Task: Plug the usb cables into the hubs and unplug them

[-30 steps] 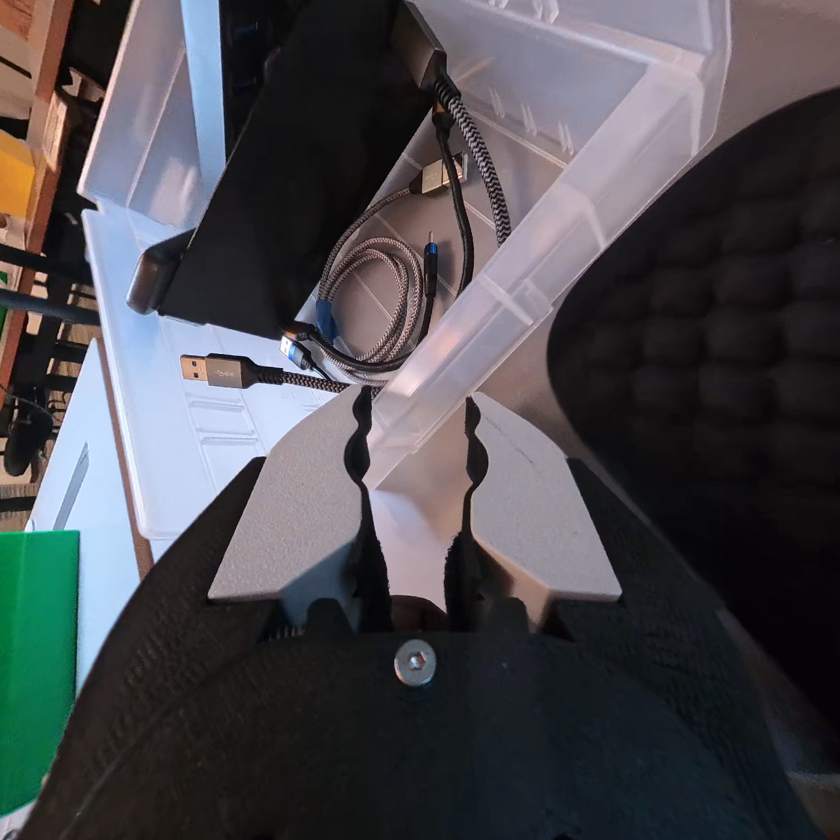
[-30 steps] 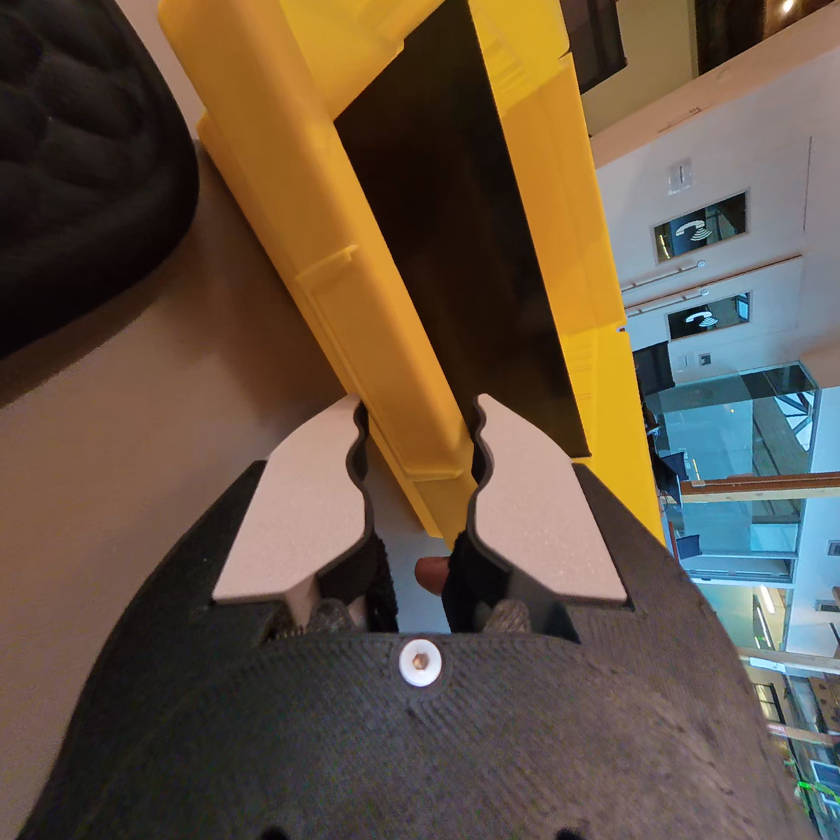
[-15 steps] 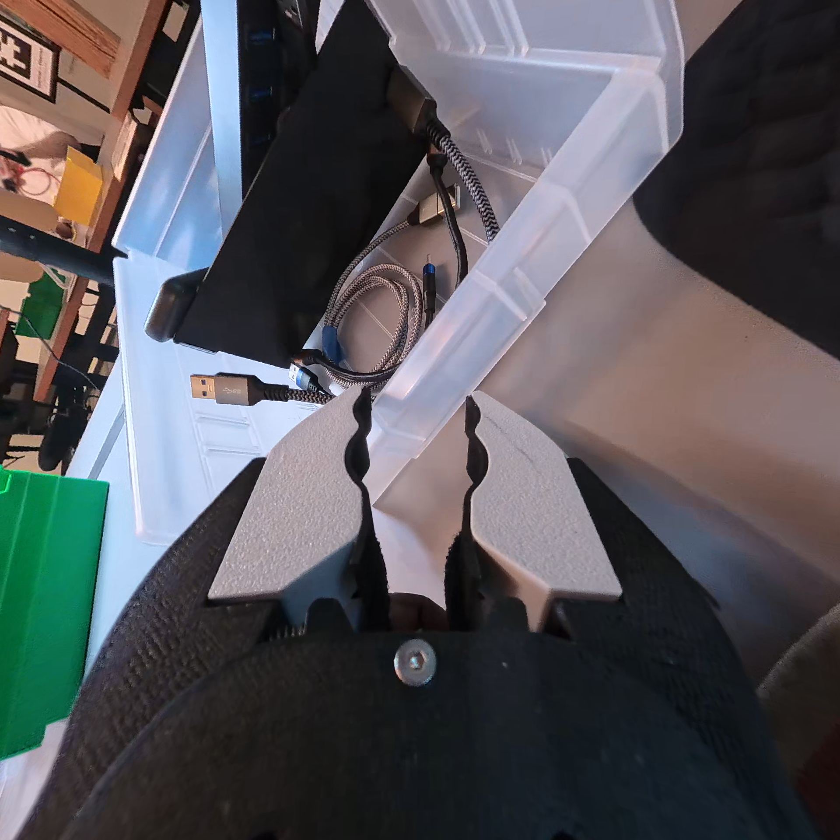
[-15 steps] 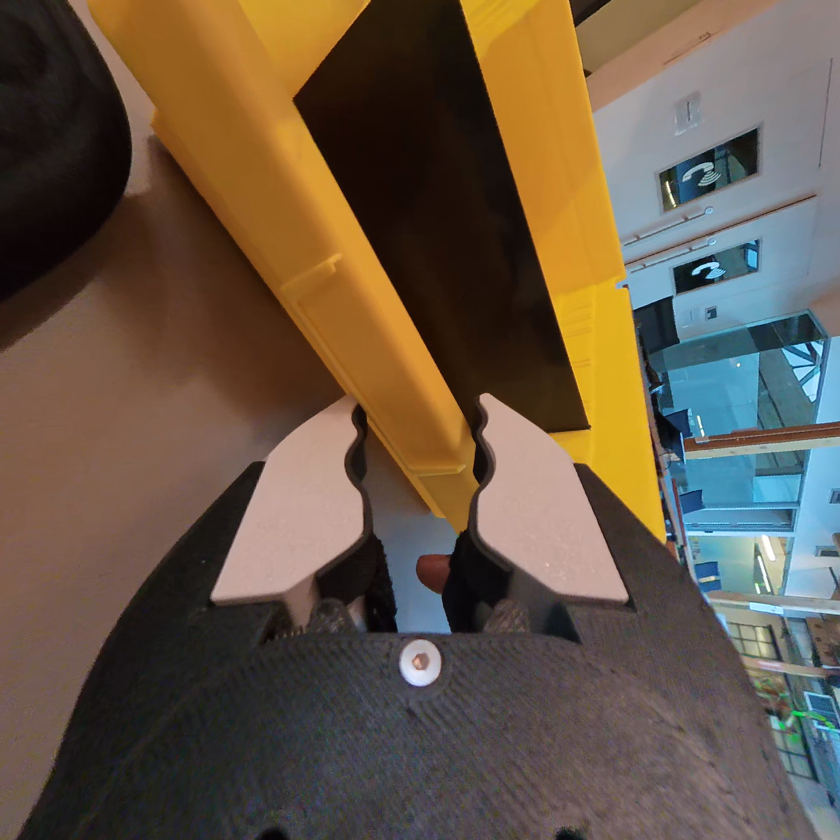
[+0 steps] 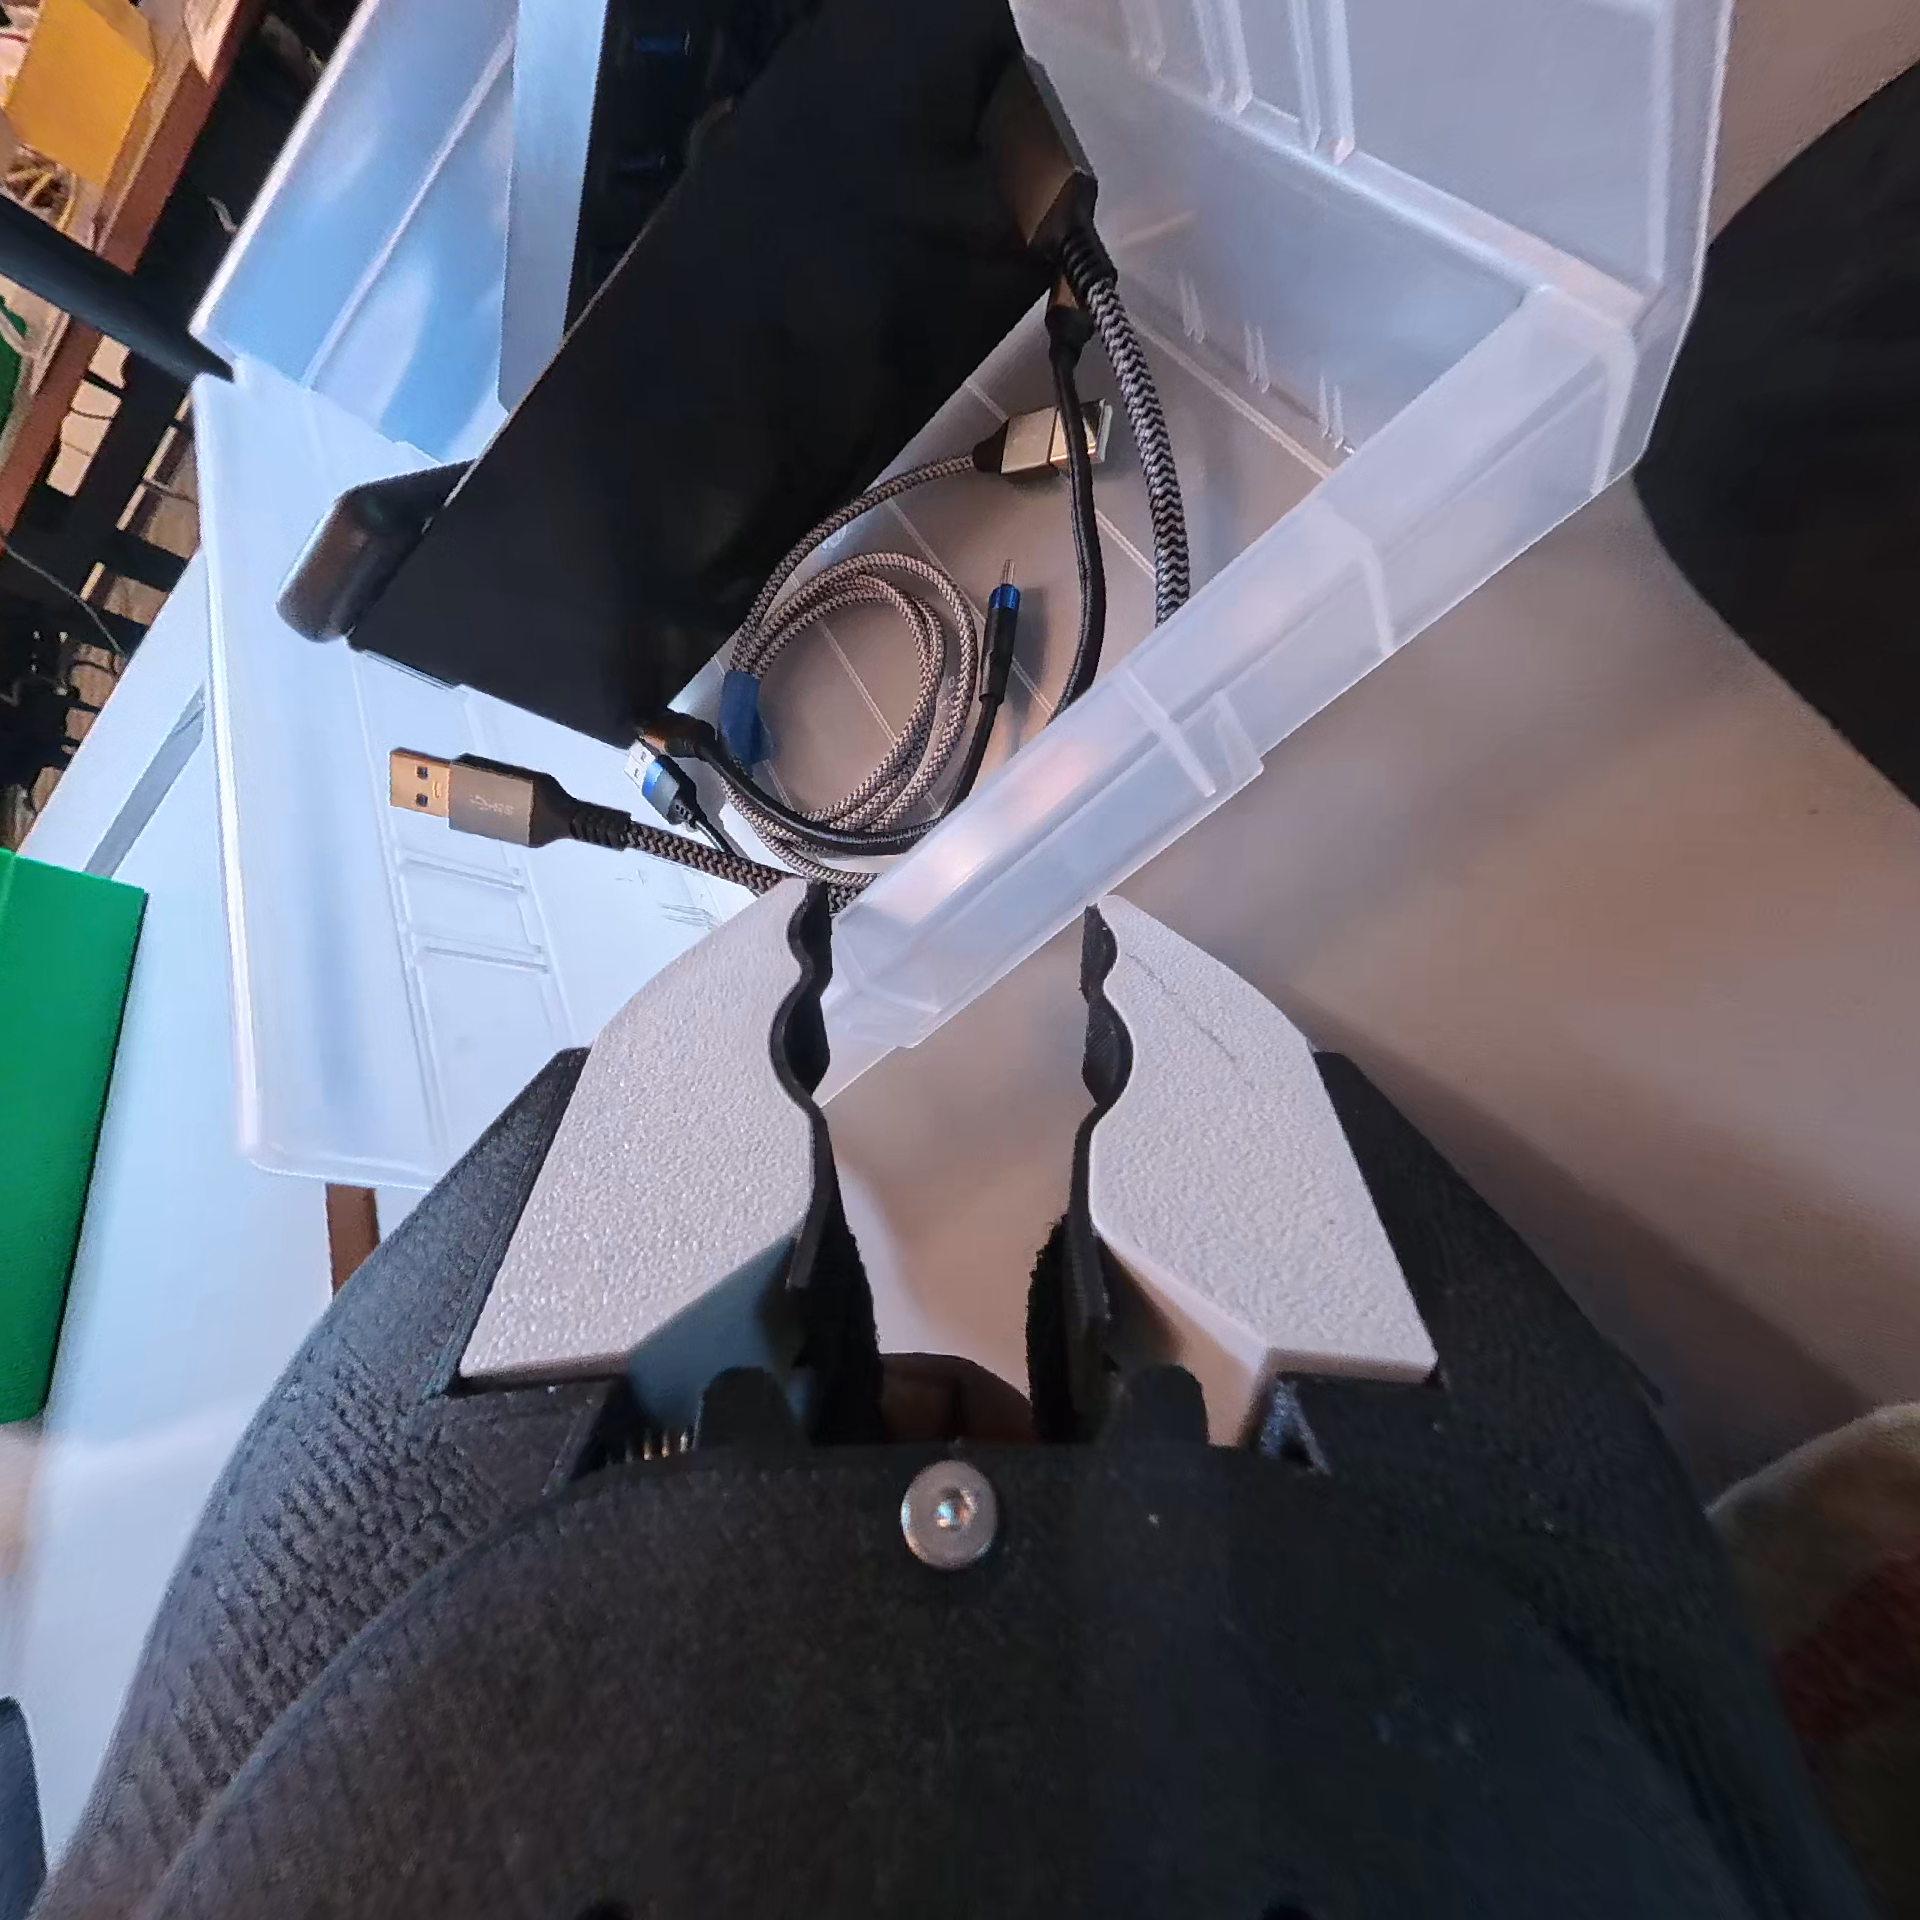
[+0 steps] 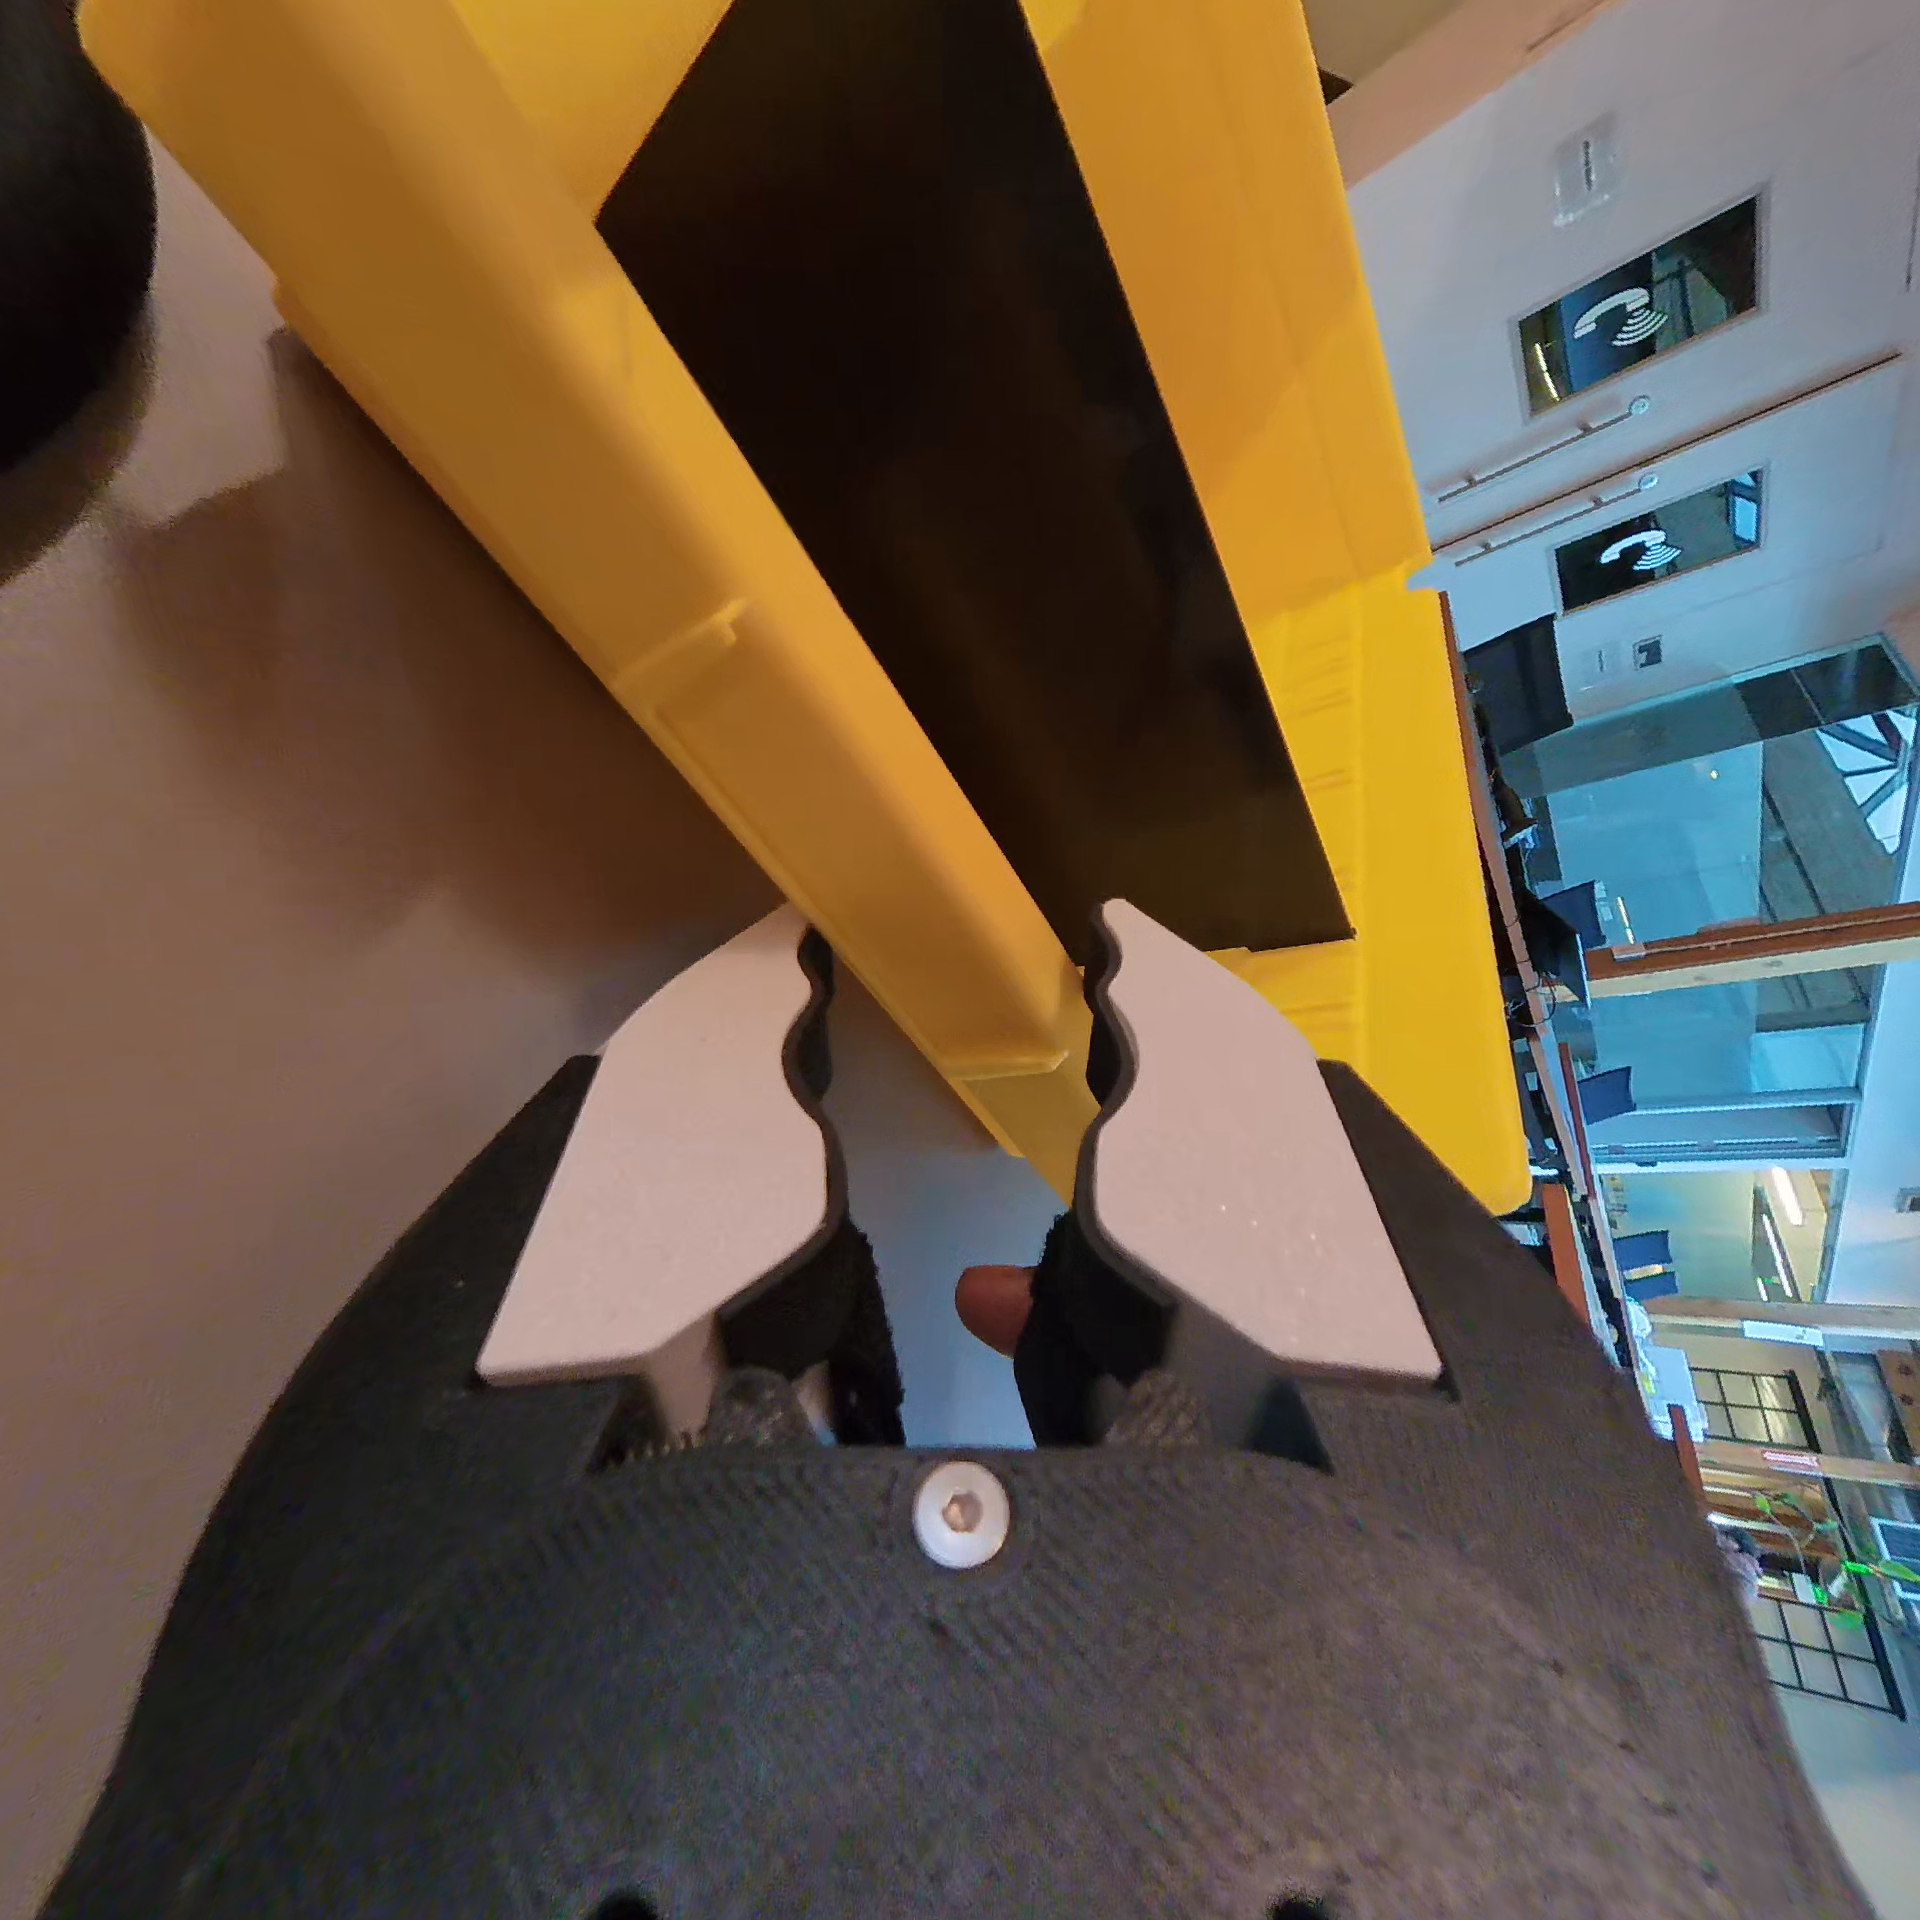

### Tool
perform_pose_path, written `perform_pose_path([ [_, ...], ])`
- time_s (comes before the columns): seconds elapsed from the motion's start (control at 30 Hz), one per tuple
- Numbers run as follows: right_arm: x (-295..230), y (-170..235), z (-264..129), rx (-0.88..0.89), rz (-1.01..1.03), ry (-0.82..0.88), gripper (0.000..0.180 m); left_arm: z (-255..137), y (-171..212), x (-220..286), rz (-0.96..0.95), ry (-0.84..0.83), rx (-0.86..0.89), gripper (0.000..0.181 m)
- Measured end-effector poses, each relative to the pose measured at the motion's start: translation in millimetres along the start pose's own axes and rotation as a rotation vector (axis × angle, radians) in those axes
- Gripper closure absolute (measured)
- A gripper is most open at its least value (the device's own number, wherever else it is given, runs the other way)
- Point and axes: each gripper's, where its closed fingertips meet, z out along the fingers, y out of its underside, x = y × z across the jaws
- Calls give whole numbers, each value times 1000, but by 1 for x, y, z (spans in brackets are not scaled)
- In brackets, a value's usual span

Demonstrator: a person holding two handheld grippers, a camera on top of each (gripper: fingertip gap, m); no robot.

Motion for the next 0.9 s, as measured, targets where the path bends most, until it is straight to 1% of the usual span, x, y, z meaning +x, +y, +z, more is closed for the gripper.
perform_pose_path([
  [0.03, 0, 1, 0, -2, 0, 0, 133, 0, 1, -1, -2, -5, -6, 134],
  [0.13, 1, 2, -1, -6, 1, -3, 132, -1, 5, -4, 20, -21, 2, 134],
  [0.27, 2, 6, -3, -12, -5, -7, 132, -8, 13, -7, 52, -31, 76, 135],
  [0.33, -2, 4, -8, 17, 3, -46, 129, -11, 16, -7, 63, -32, 93, 135],
  [0.4, -6, -13, -21, 153, 53, -109, 128, -14, 13, -6, 18, -28, 108, 125],
  [0.47, 2, -37, -40, 359, 151, -126, 126, -27, -1, -11, -78, -17, 218, 115],
  [0.53, 22, -63, -65, 592, 308, -106, 126, -50, -29, -18, -164, -10, 411, 109],
  [0.6, 43, -91, -97, 863, 455, -101, 123, -83, -65, -35, -265, -52, 676, 108],
  [0.7, 68, -131, -148, 1281, 613, -79, 112, -131, -107, -58, -468, -112, 1069, 107],
  [0.77, 73, -153, -172, 1499, 689, -77, 99, -163, -121, -71, -675, -82, 1371, 106],
  [0.8, 71, -163, -176, 1572, 725, -69, 93, -182, -121, -78, -813, -36, 1565, 106],
  [0.87, 62, -177, -166, 1633, 815, -23, 93, -208, -101, -88, -1080, 92, 1953, 110],
  [0.9, 55, -187, -155, 1587, 847, -62, 78, -206, -89, -91, -1199, 142, 2067, 110],
])
